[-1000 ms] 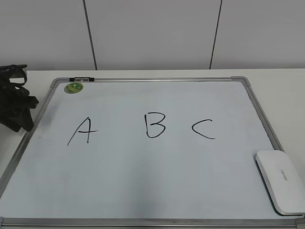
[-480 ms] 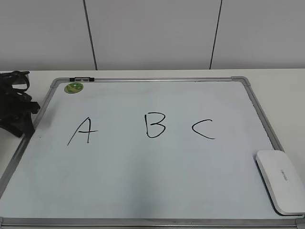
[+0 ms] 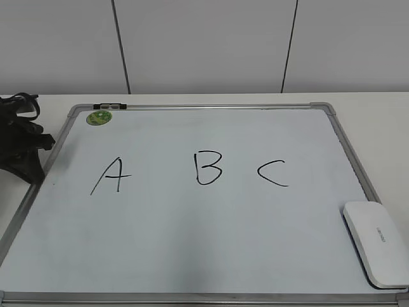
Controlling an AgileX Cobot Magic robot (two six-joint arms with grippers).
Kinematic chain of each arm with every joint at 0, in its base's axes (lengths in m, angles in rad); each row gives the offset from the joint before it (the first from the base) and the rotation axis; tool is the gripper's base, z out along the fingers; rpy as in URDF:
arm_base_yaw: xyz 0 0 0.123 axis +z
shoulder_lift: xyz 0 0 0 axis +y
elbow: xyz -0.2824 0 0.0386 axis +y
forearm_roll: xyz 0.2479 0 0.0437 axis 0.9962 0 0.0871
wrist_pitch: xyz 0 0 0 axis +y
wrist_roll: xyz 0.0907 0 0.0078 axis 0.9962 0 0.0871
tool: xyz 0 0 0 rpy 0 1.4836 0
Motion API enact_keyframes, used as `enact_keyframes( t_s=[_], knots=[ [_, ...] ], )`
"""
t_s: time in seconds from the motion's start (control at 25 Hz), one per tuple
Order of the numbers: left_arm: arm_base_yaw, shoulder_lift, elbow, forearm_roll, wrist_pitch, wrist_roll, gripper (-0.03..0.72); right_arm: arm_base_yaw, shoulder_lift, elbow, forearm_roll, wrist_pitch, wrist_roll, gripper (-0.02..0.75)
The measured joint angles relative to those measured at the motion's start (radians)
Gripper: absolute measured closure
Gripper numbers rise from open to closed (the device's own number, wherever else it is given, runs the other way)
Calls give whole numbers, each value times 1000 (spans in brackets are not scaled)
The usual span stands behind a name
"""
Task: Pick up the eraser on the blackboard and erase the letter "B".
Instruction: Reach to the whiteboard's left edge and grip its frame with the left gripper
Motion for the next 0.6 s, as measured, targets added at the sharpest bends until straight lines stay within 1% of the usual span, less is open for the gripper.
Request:
enact_keyframes(
  t_s=[0.2, 0.32, 0.44, 0.6],
  knots=[
    [0, 0, 0, -2, 0, -2, 673, 0, 0, 0, 6, 0, -8, 151],
    [0, 0, 0, -2, 1, -4, 673, 0, 37, -8, 15, -2, -50, 151],
    [0, 0, 0, -2, 1, -4, 673, 0, 168, -16, 34, -16, -91, 151],
    [0, 0, 0, -2, 1, -4, 673, 0, 399, -22, 38, -35, -108, 151]
  ],
)
